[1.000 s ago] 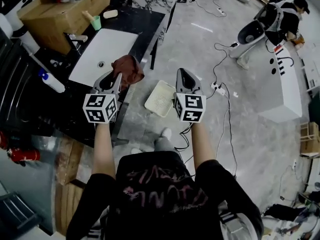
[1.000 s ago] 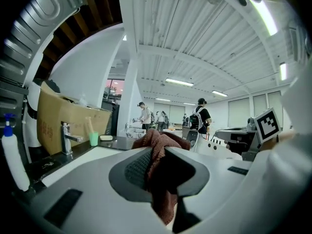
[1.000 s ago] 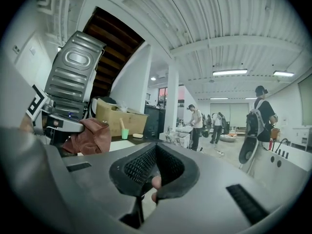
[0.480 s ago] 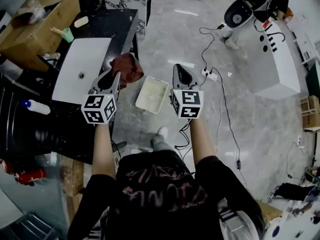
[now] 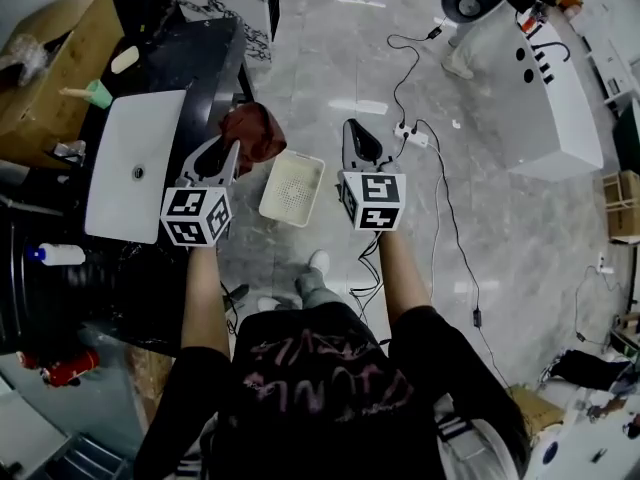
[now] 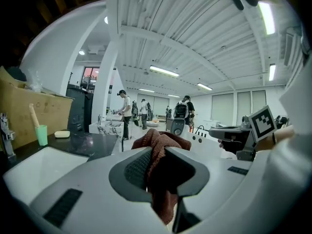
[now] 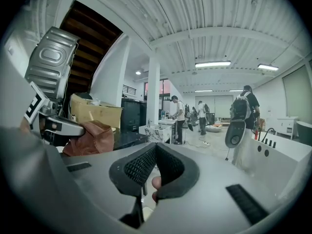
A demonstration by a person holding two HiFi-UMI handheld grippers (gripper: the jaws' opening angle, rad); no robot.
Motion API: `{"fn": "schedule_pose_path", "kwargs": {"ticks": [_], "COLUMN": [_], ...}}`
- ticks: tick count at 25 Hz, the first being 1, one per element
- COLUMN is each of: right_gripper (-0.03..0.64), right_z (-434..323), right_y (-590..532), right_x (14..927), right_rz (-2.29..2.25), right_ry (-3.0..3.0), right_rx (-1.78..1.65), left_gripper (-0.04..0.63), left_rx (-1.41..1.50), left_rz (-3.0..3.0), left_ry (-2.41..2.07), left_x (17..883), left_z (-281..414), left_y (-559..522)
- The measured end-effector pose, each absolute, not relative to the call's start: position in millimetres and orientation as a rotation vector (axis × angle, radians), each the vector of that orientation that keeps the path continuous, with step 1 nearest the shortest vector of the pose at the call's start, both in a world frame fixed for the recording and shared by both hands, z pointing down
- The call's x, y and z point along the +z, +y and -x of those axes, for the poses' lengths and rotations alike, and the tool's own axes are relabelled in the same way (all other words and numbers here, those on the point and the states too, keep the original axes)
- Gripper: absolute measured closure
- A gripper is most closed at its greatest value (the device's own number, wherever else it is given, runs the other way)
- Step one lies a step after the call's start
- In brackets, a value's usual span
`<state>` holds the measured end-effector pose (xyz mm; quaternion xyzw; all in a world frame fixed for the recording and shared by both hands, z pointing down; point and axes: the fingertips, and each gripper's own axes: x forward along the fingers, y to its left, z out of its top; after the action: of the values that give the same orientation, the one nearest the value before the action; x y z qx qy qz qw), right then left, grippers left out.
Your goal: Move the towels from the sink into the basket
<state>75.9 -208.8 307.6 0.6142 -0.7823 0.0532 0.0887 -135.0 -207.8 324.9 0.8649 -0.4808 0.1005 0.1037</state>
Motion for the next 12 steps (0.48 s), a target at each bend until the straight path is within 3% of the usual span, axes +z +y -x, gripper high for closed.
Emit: {"fn": "schedule_pose_path", "kwargs": {"ticks": [12], "right_gripper": [0.602], "right_z": [-108], "right_y": [-276], "right_x": [340], "right_rz": [-1.826], "right_ry": [-2.331], "right_rx": [0.226], "left_gripper": [0.509], "left_rx": [0.338], "left_rz": [-2.575], "left_ry": [-1.343], "left_x": [347], "left_z": [84], "left_y": [-273]}}
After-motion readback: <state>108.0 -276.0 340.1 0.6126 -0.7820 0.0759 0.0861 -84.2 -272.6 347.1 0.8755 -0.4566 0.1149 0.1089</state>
